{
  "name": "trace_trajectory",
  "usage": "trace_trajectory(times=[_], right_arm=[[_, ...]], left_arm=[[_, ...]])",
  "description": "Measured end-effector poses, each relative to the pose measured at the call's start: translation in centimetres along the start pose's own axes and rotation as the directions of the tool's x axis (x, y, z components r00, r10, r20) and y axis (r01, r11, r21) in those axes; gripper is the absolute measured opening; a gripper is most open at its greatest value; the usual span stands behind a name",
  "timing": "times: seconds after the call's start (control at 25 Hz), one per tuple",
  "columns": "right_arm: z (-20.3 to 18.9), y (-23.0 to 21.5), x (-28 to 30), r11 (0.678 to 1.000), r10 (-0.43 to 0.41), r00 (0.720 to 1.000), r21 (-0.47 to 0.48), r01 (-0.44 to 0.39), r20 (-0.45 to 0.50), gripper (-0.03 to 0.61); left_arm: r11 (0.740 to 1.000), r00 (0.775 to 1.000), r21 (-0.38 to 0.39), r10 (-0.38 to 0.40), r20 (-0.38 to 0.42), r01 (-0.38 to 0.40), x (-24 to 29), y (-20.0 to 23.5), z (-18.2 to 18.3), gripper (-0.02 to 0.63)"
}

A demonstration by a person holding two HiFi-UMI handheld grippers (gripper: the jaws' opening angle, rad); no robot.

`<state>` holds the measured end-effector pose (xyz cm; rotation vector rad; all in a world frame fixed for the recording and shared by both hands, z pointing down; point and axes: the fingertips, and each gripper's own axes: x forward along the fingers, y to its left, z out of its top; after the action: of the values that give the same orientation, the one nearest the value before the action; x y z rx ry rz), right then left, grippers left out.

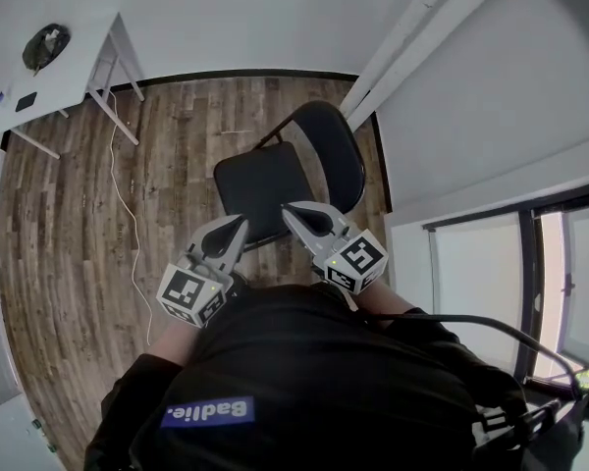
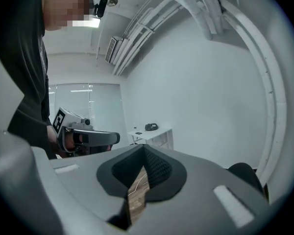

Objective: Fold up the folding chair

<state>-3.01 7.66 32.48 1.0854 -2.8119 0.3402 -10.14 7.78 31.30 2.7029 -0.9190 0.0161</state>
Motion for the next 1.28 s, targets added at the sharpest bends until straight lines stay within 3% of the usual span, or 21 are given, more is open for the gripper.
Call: trace_trajectory(times=[0.24, 0.76, 1.28], right_arm=[[0.0, -2.4, 1.9, 1.0, -0.03, 0.999, 0.005, 0.03, -0.041, 0.002], [0.4, -8.8, 1.1, 0.994, 0.106, 0.992, 0.011, -0.106, -0.069, 0.002], [-1.5, -12.7, 1.0, 0.989, 0.15, 0.982, 0.018, -0.149, -0.117, 0.002]], left_arm=[[1.0, 0.999, -0.015, 0.006, -0.046, -0.006, 1.5, 3.0, -1.0, 0.005], [0.992, 0.991, -0.028, 0.125, -0.048, -0.127, 7.4, 3.6, -0.1, 0.005], [0.978, 0.978, -0.063, 0.196, -0.069, -0.2, 10.8, 4.4, -1.9, 0.005]])
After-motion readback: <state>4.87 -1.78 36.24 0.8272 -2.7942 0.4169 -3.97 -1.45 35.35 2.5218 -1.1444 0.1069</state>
